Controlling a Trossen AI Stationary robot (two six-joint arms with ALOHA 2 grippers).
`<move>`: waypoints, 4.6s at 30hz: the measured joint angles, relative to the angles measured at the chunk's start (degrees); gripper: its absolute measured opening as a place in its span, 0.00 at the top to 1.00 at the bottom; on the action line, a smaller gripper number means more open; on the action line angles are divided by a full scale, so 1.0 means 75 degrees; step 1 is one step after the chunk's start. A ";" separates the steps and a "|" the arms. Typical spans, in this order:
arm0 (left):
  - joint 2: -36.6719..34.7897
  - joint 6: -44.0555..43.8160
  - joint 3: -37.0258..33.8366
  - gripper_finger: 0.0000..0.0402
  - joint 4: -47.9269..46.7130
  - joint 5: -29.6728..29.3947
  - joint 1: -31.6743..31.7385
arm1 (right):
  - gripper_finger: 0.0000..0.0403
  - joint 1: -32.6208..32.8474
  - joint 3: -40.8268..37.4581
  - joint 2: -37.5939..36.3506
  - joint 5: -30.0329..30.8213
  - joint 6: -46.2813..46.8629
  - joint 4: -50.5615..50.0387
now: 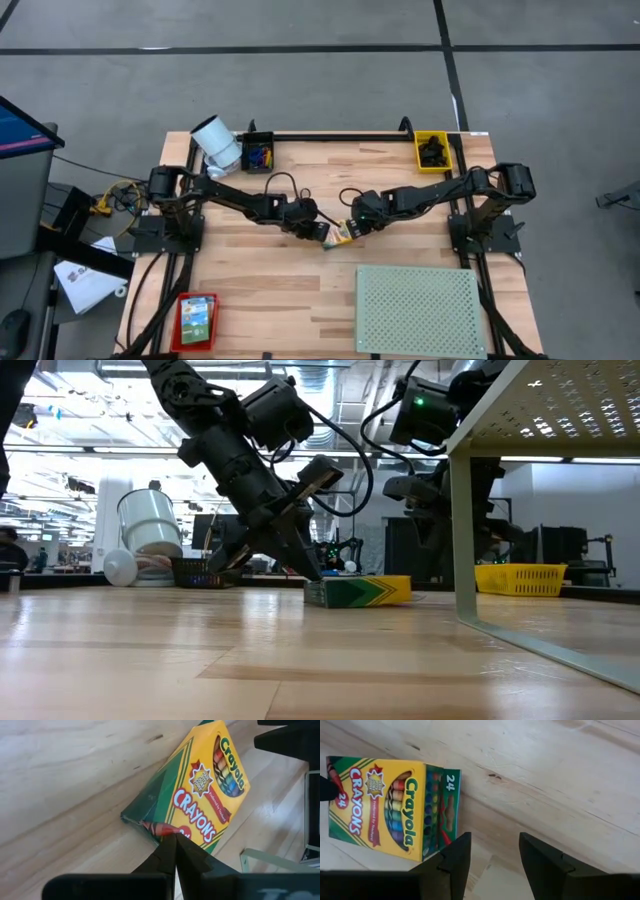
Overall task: Pick & Place Office Desk Supplies
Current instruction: Put the green crayon box into the orange bin
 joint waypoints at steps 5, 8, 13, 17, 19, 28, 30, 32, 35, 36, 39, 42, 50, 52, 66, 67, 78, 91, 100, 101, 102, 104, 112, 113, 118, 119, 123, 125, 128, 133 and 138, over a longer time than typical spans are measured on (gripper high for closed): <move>0.0006 -0.0003 -0.0007 1.00 -0.0087 -0.0041 -0.0121 | 0.59 0.0000 0.0000 0.0000 -0.0061 -0.0055 0.0185; 0.0003 -0.0026 -0.0009 1.00 -0.0211 -0.0066 -0.0232 | 0.59 0.0000 0.0000 0.0000 -0.0068 -0.0055 0.0226; -0.0003 -0.0026 -0.0009 1.00 -0.0289 -0.0322 -0.0452 | 0.59 0.0000 0.0000 0.0003 -0.0068 -0.0078 0.0227; -0.0003 -0.0060 -0.0009 1.00 -0.0308 -0.0474 -0.0594 | 0.59 0.0000 0.0000 0.0002 -0.0067 -0.0081 0.0227; -0.0006 -0.0124 -0.0009 1.00 -0.0349 -0.0553 -0.0642 | 0.59 0.0001 0.0000 0.0003 -0.0097 -0.0081 0.0227; -0.0021 -0.0425 -0.0033 1.00 -0.0400 -0.0793 -0.0735 | 0.59 0.0279 0.0000 0.0003 -0.0347 -0.0276 0.0485; -0.0082 -0.0444 -0.0091 1.00 -0.0448 -0.0831 -0.0774 | 0.59 0.0328 0.0000 0.0003 -0.0347 -0.0265 0.0556; -0.0093 -0.0455 -0.0105 1.00 -0.0478 -0.0936 -0.0811 | 0.59 0.0350 0.0000 0.0003 -0.0345 -0.0215 0.0594; -0.0096 -0.0519 -0.0105 1.00 -0.0516 -0.0963 -0.0881 | 0.59 0.0333 0.0003 0.0086 -0.0342 -0.0198 0.0672; -0.0096 -0.0569 -0.0105 1.00 -0.0531 -0.1031 -0.0919 | 0.59 0.0322 0.0000 0.0115 -0.0347 -0.0201 0.0682; -0.0099 -0.0646 -0.0105 1.00 -0.0568 -0.1130 -0.0990 | 0.59 0.0323 0.0014 0.0234 -0.0475 -0.0253 0.1151; -0.0099 -0.0673 -0.0108 1.00 -0.0599 -0.1125 -0.0994 | 0.59 0.0329 -0.0009 0.0405 -0.0685 -0.0256 0.1602; -0.0074 -0.0680 -0.0131 1.00 -0.0868 -0.0884 -0.1025 | 0.59 0.0300 -0.0004 0.0254 -0.0856 -0.0010 0.1698; -0.0067 -0.0688 -0.0145 1.00 -0.1047 -0.0869 -0.1032 | 0.59 0.0258 0.0015 0.0049 -0.0768 0.0001 0.1539; -0.0064 -0.0691 -0.0146 1.00 -0.0997 -0.0959 -0.1020 | 0.59 0.0023 -0.0008 -0.0701 -0.0721 -0.0215 0.2028; -0.0064 -0.0690 -0.0143 1.00 -0.0997 -0.0959 -0.1020 | 0.59 0.0023 0.0002 -0.0627 -0.0729 -0.0189 0.2101; -0.0676 -0.0380 -0.0143 1.00 -0.0258 -0.1630 -0.0977 | 0.59 -0.0176 -0.0017 -0.0525 -0.0624 -0.0233 0.1390; -0.0276 -0.0218 -0.0143 1.00 0.0875 -0.1492 -0.0714 | 0.59 -0.0432 -0.0017 -0.0527 -0.0312 -0.0629 0.0776; -0.0297 -0.0221 -0.0120 1.00 0.0311 -0.1513 -0.0685 | 0.59 -0.0359 -0.0017 -0.0527 -0.0592 -0.0799 0.0727; -0.0302 -0.0221 -0.0119 1.00 0.0287 -0.1513 -0.0683 | 0.59 -0.0333 -0.0017 -0.0527 -0.0644 -0.0801 0.0758; -0.0306 -0.0221 -0.0119 1.00 0.0261 -0.1511 -0.0684 | 0.59 -0.0296 -0.0017 -0.0527 -0.0692 -0.0801 0.0766; -0.0309 -0.0221 -0.0116 1.00 0.0200 -0.1510 -0.0685 | 0.59 -0.0249 -0.0017 -0.0527 -0.0696 -0.0740 0.0766; -0.0318 -0.0224 -0.0111 1.00 0.0044 -0.1507 -0.0685 | 0.59 -0.0157 -0.0016 -0.0258 -0.0723 -0.0597 0.0819; -0.0318 -0.0224 -0.0111 1.00 0.0042 -0.1505 -0.0685 | 0.59 -0.0153 -0.0023 -0.0157 -0.0786 -0.0594 0.0838; -0.0326 -0.0227 -0.0114 1.00 -0.0062 -0.1504 -0.0685 | 0.59 0.0001 -0.0025 0.0394 -0.1100 -0.0563 0.1488; -0.0326 -0.0234 -0.0114 1.00 -0.0065 -0.1501 -0.0685 | 0.59 0.0018 -0.0026 0.0465 -0.1116 -0.0535 0.1531; -0.0326 -0.0242 -0.0114 1.00 -0.0105 -0.1501 -0.0685 | 0.60 0.0057 -0.0026 0.0588 -0.1136 -0.0536 0.1637; -0.0326 -0.0246 -0.0117 1.00 -0.0123 -0.1501 -0.0685 | 0.62 0.0055 -0.0026 0.0592 -0.1144 -0.0533 0.1703; -0.0326 -0.0280 -0.0117 1.00 -0.0131 -0.1498 -0.0685 | 0.65 0.0049 -0.0026 0.0592 -0.1140 -0.0533 0.1763; -0.0323 -0.0300 -0.0117 1.00 -0.0152 -0.1495 -0.0685 | 0.70 0.0041 -0.0026 0.0592 -0.1141 -0.0531 0.1769; -0.0318 -0.0317 -0.0135 1.00 -0.0253 -0.1498 -0.0716 | 0.70 0.0034 -0.0023 0.0582 -0.1119 -0.0507 0.1769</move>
